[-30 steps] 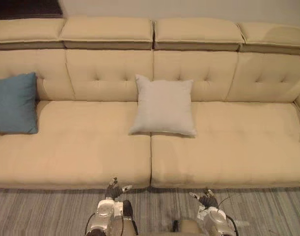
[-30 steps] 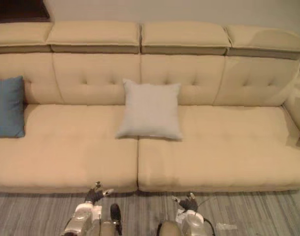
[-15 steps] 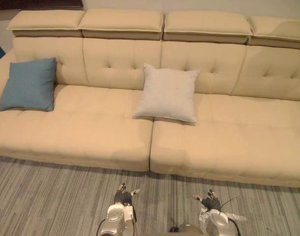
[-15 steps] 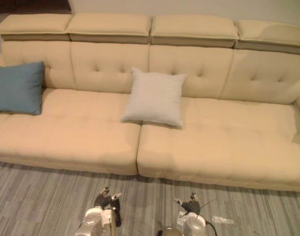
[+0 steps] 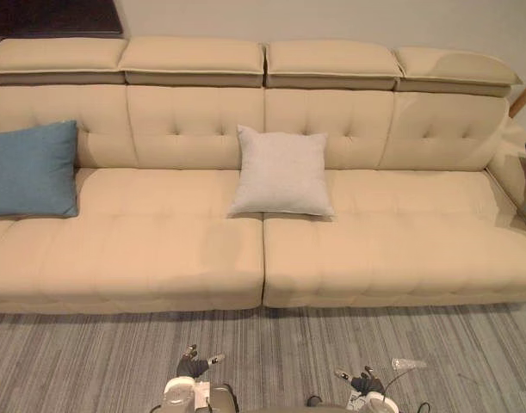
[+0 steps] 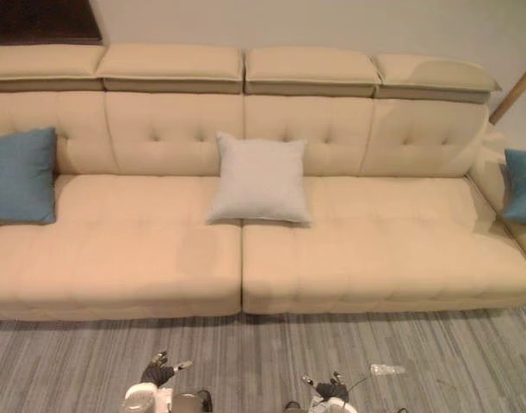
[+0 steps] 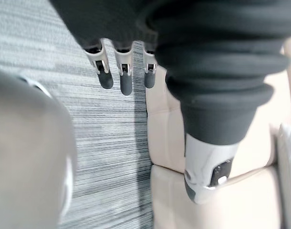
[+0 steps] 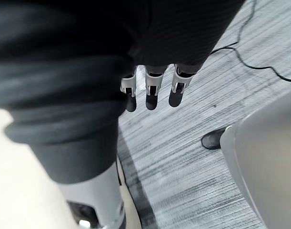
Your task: Pick up cushions and gather them together orderly.
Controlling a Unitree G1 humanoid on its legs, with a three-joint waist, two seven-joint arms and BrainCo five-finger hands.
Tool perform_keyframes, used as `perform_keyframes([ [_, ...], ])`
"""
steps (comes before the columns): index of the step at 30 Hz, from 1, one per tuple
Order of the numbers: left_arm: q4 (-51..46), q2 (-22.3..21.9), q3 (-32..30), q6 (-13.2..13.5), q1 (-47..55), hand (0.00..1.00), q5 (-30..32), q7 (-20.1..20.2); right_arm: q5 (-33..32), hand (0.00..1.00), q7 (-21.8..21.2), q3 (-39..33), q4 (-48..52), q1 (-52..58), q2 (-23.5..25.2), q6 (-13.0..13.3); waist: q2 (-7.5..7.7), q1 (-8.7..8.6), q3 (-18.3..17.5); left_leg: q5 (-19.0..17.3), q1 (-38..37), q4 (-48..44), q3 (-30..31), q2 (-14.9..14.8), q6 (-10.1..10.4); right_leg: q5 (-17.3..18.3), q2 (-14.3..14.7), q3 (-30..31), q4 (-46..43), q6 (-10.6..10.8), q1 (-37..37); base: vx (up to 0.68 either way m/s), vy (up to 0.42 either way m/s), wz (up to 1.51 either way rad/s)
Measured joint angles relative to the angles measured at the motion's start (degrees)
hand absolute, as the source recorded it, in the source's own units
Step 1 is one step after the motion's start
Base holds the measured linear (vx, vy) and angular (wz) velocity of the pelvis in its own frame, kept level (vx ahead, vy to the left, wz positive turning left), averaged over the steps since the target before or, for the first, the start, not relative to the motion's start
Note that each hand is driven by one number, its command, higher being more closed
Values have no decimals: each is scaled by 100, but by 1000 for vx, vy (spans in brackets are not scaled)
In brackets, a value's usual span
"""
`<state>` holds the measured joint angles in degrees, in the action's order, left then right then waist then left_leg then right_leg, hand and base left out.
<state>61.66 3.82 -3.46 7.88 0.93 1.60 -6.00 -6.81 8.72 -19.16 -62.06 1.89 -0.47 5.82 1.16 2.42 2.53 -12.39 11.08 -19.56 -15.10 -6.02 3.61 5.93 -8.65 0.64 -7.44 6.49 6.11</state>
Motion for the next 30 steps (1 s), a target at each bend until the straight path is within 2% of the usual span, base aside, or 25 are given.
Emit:
perform_keyframes([
  [1,15,-35,-5,0,-18,0,45,13,-3,0,-8,-114,-10,-26,-25,0,-68,-15,9,20,-15,51,-60,-14,-14,-97,44,183,113,-11,67,83,-1,-53],
  [4,28,-44,-16,-8,-43,0,61,12,-5,0,-29,-107,-9,-169,-32,2,-95,-6,28,20,-68,76,-346,-171,-14,-346,234,684,155,-121,299,94,-21,-116],
  [6,28,-66,-16,-12,-96,0,61,13,-4,0,-30,-83,25,-254,-70,2,-127,9,60,20,-227,165,-727,-333,-14,-637,383,547,130,-123,509,42,-12,-137],
  [8,-19,-187,-58,-12,-256,0,61,18,5,0,-21,-70,167,-263,-138,19,-169,40,110,20,-336,205,-1166,-495,-14,-775,343,-1019,-47,-481,823,27,-32,-121],
  [9,-94,-222,-65,-7,-302,0,56,21,19,0,-6,-33,212,-307,-174,15,-155,40,132,13,-448,304,-1418,-474,-3,-415,140,-2034,-411,-812,949,11,-48,-111],
  [10,-207,-273,-67,-6,-329,0,54,24,53,0,11,-34,267,-279,-212,17,-159,39,173,10,-618,365,-1744,-436,4,-112,-192,-3023,-921,-1061,1026,12,-59,-119],
  [11,-296,-256,-69,7,-334,0,49,47,138,0,29,-32,261,-252,-209,11,-150,48,272,-30,-830,343,-1934,-423,66,-70,-233,-3276,-1094,-1029,980,14,-84,-131],
  [13,-290,-243,-62,6,-330,0,48,60,226,0,23,16,256,-242,-208,11,-238,48,292,-207,-966,278,-2031,-534,242,81,10,-2950,-1137,-992,1067,25,-120,-102],
  [14,-288,-224,-26,6,-349,0,51,61,226,0,22,60,220,-237,-203,6,-298,43,308,-379,-938,-19,-2096,-732,321,269,135,-2834,-1271,-1008,1155,33,-138,-63],
  [15,-288,-210,-1,5,-356,0,50,61,226,0,22,99,194,-200,-202,-1,-289,31,332,-439,-895,-263,-2122,-856,310,321,167,-2796,-1315,-1025,1169,43,-184,-64],
  [16,-264,-200,1,-7,-363,0,51,68,227,0,17,141,144,-179,-199,-17,-285,24,394,-425,-651,-1180,-1959,-1244,166,382,328,-2742,-1321,-1087,1065,51,-221,-49],
  [17,-261,-207,-16,-25,-356,0,51,78,226,0,24,132,126,-190,-205,-33,-295,35,448,-301,-434,-1938,-1680,-1534,-197,413,468,-2692,-1314,-1132,932,68,-239,-72],
  [18,-263,-223,-6,-58,-266,0,50,94,221,0,33,148,120,-163,-223,-62,-287,49,536,-21,-116,-2918,-1224,-1770,-691,487,668,-2422,-1308,-1243,733,55,-166,-67],
  [19,-275,-234,-1,-68,-216,0,46,104,220,0,36,162,121,-164,-229,-64,-283,70,550,-91,-8,-3110,-1027,-1764,-657,496,722,-2346,-1302,-1257,684,72,-87,-85],
  [20,-380,-193,23,-65,-197,0,52,101,219,0,47,179,108,-212,-242,-61,-298,104,559,-274,219,-3321,-599,-1567,-376,516,819,-2129,-1275,-1328,644,113,-44,-114],
  [21,-395,-166,18,-83,-209,0,50,111,219,0,60,194,-58,-421,-390,-65,-330,118,632,-507,535,-3100,-57,-994,-236,476,996,-1694,-1125,-1398,575,113,-44,-122],
  [22,-402,-172,25,-84,-201,0,50,111,219,0,61,201,-100,-469,-429,-64,-304,125,657,-516,616,-2893,85,-779,-230,464,1050,-1517,-1057,-1419,569,107,-12,-162],
  [23,-488,-185,45,-76,-184,0,50,114,222,0,66,217,-209,-590,-473,-64,-358,223,669,-506,755,-2199,363,-349,-212,430,1182,-1108,-884,-1480,545,92,31,-125],
  [24,-496,-179,55,-75,-189,0,50,113,227,0,70,221,-209,-605,-488,-64,-379,262,694,-492,793,-1927,442,-226,-198,403,1213,-1006,-805,-1528,516,120,45,-178],
  [25,-505,-180,52,-77,-186,0,47,117,234,0,76,257,-213,-650,-568,-64,-426,374,760,-375,775,-1001,659,51,-23,351,1292,-725,-554,-1602,419,197,92,-187],
  [26,-511,-214,38,-75,-158,0,27,116,237,0,76,264,-208,-674,-593,-63,-480,452,762,-62,756,-9,839,179,123,317,1381,-499,-251,-1635,302,191,97,-189],
  [27,-509,-215,27,-68,-166,0,4,120,237,0,77,264,-208,-702,-593,-64,-524,481,769,119,735,140,841,189,126,286,1392,-423,-164,-1608,234,274,142,-189],
  [28,-451,-211,11,-69,-142,0,-11,123,237,0,77,261,-203,-668,-584,-64,-543,537,761,448,481,410,817,223,79,232,1408,-212,48,-1521,75,345,193,-158],
  [29,-365,-201,14,-77,-134,0,-17,131,236,0,77,244,-189,-587,-593,-66,-567,527,718,462,401,357,832,286,-34,200,1402,12,56,-1305,27,298,166,-143],
  [30,-363,-208,14,-85,-142,0,-18,136,237,0,76,240,-188,-560,-607,-68,-568,502,718,404,405,264,844,306,-129,227,1393,76,-15,-1232,43,305,187,-102],
])
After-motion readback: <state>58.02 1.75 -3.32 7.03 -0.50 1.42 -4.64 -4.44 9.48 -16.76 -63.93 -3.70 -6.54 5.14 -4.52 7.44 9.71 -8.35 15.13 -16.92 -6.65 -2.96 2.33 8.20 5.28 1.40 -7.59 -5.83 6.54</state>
